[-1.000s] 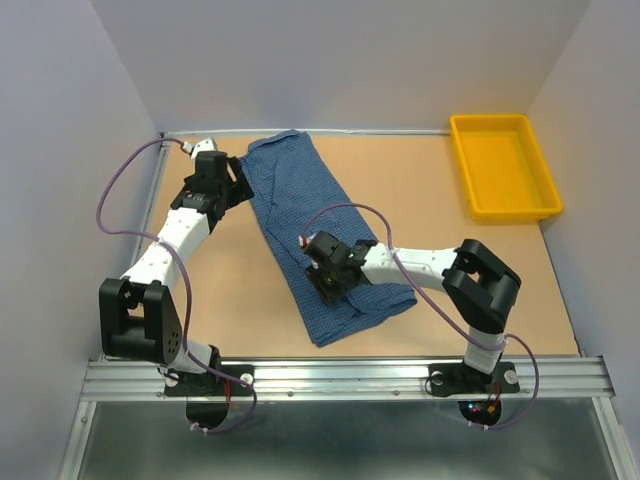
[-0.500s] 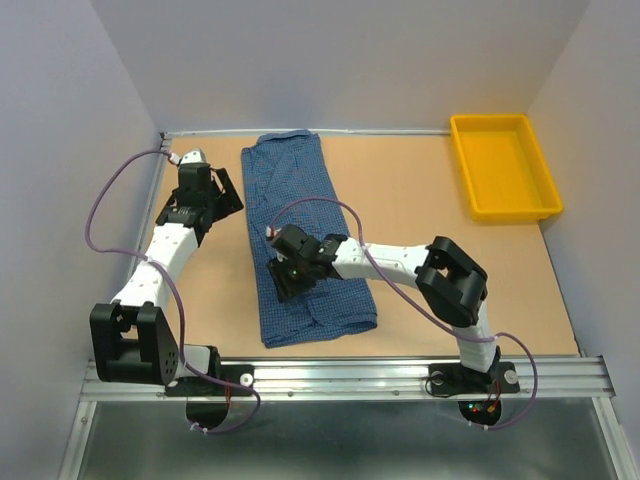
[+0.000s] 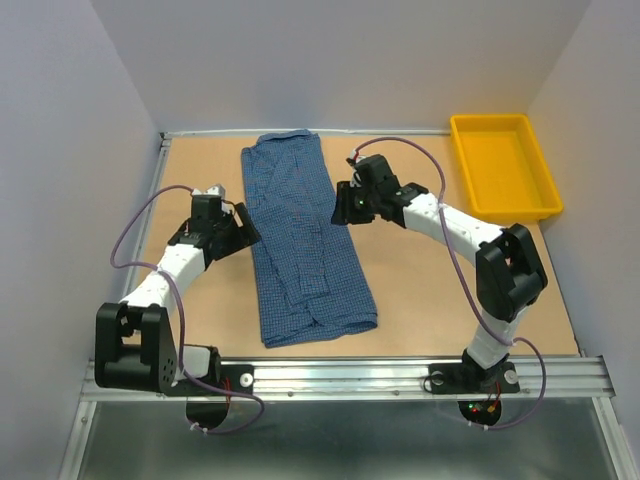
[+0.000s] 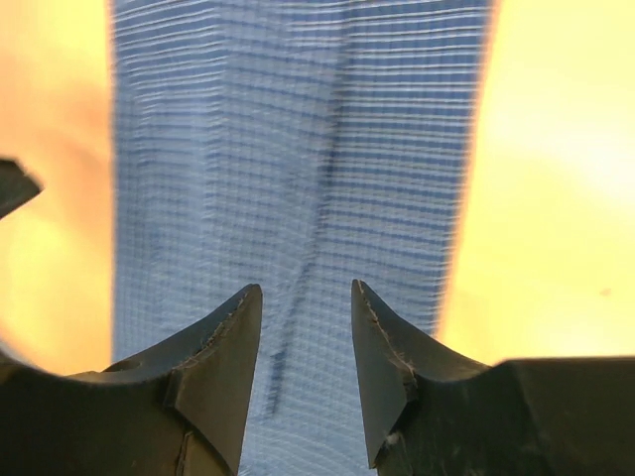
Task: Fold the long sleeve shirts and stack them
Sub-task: Fold the shirt
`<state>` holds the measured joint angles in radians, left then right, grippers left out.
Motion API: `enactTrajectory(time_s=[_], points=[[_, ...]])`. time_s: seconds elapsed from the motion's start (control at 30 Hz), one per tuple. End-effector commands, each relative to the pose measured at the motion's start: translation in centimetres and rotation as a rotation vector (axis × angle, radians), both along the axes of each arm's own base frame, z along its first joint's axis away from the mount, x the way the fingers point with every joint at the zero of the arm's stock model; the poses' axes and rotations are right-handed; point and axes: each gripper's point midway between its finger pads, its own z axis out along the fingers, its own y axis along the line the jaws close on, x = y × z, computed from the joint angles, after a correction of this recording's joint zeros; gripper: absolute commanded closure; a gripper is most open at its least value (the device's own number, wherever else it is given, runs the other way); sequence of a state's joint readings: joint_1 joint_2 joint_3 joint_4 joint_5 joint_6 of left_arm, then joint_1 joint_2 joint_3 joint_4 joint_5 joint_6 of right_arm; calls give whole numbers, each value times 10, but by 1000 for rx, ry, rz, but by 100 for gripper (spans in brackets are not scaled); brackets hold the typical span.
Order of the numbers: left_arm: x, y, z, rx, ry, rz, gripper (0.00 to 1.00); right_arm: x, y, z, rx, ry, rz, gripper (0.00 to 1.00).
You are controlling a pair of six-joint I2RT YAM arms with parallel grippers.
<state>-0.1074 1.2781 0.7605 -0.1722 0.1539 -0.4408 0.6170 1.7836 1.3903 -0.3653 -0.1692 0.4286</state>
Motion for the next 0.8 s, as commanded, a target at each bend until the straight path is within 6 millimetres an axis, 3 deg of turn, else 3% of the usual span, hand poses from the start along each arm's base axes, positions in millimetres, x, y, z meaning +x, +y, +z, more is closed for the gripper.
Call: enactTrajectory(time_s=[0.0, 0.13, 0.33, 0.43, 0.57, 0.63, 0.73, 0.77], points=[[11, -13, -5, -53, -21, -23, 14, 7, 0, -21, 30, -13, 58, 54], [24, -10, -18, -44, 8, 17, 18, 12, -15, -53, -12, 10, 20, 57], [40, -10, -46, -32, 90, 43, 24, -13, -29, -86, -26, 78, -9, 59], [48, -11, -57, -25, 120, 49, 32, -26, -34, -98, -20, 107, -11, 62], [64, -13, -71, -23, 155, 45, 37, -36, -35, -107, 3, 141, -33, 63], [74, -18, -75, -35, 164, 29, 43, -40, -36, -111, 17, 158, -52, 67], [83, -25, -78, -26, 172, 5, 44, -42, -38, -111, 36, 157, -76, 75], [91, -31, -74, -24, 160, -9, 57, -42, -40, -113, 37, 163, -99, 78]])
